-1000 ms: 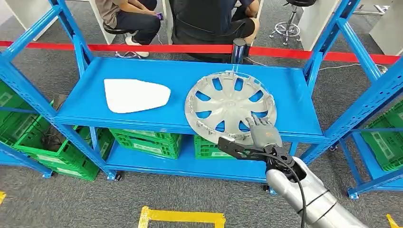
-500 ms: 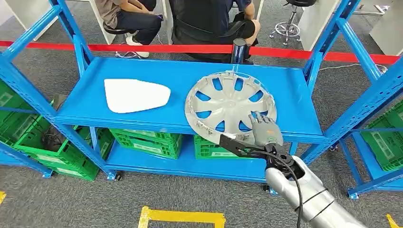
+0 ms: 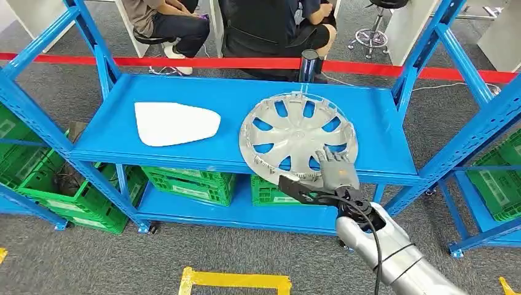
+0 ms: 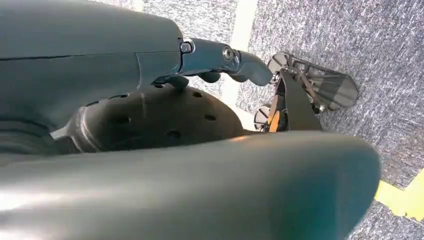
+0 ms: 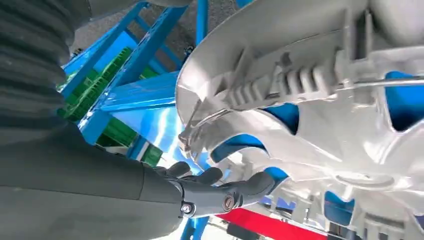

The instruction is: Take the parts from the cabinet and place them on the table.

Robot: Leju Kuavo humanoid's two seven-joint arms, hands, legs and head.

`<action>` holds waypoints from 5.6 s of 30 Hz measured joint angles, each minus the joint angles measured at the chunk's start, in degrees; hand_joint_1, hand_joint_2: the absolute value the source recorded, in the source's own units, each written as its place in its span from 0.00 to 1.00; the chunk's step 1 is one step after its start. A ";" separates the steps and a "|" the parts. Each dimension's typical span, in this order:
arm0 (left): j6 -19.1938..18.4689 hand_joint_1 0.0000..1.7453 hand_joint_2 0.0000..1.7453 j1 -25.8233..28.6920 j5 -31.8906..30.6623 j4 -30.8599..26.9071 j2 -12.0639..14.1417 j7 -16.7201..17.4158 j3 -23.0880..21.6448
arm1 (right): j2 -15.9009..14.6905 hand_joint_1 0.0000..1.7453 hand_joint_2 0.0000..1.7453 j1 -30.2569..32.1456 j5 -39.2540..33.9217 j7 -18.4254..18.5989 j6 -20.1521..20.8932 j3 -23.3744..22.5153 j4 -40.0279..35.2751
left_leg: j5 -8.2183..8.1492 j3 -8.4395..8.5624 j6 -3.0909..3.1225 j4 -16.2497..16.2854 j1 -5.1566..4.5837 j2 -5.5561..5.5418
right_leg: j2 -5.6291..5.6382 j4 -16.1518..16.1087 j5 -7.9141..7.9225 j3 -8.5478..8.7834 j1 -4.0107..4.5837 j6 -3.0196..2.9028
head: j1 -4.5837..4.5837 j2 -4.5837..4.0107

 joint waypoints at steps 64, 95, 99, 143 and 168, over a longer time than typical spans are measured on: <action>0.85 0.00 0.00 0.00 5.16 0.02 0.28 -1.27 -1.88 | 3.65 1.00 1.00 0.83 15.50 -1.88 -4.03 0.37 8.83 | 0.00 0.13 0.00 0.00 0.00 0.03 | 0.02 -0.02 0.02 0.07 0.00 0.02 | 0.11 0.00; 2.36 0.00 0.00 0.06 10.62 0.09 0.26 -5.20 -1.88 | -4.46 1.00 1.00 14.43 -58.46 -20.21 -34.86 -18.88 -33.64 | -0.03 0.08 0.03 0.01 -0.01 0.15 | 0.20 -0.10 0.04 -0.01 0.00 0.02 | 0.04 0.00; 3.15 0.00 0.00 0.05 11.30 0.09 0.22 -5.42 -1.88 | -5.44 1.00 1.00 18.77 -60.41 -24.46 -35.15 -20.61 -39.44 | -0.03 0.04 0.03 0.01 0.00 0.14 | 0.16 -0.11 0.02 -0.02 0.00 0.03 | 0.04 0.00; 5.88 0.00 0.00 -0.18 14.82 0.09 -1.79 -4.96 -1.79 | -4.74 0.75 1.00 38.00 -32.85 -24.22 -45.46 -24.92 -56.11 | 2.63 -2.86 0.81 0.38 -0.10 0.30 | 0.15 0.26 -4.24 5.22 -0.45 1.31 | 1.53 0.00; 6.25 0.00 0.00 -0.35 15.23 0.29 -1.88 -4.72 -1.75 | -4.33 0.59 1.00 38.80 -35.80 -23.82 -45.57 -25.42 -56.17 | 0.35 0.36 2.10 -1.11 -0.41 0.90 | -0.34 17.27 -9.87 -6.38 -0.67 1.55 | 0.46 0.00</action>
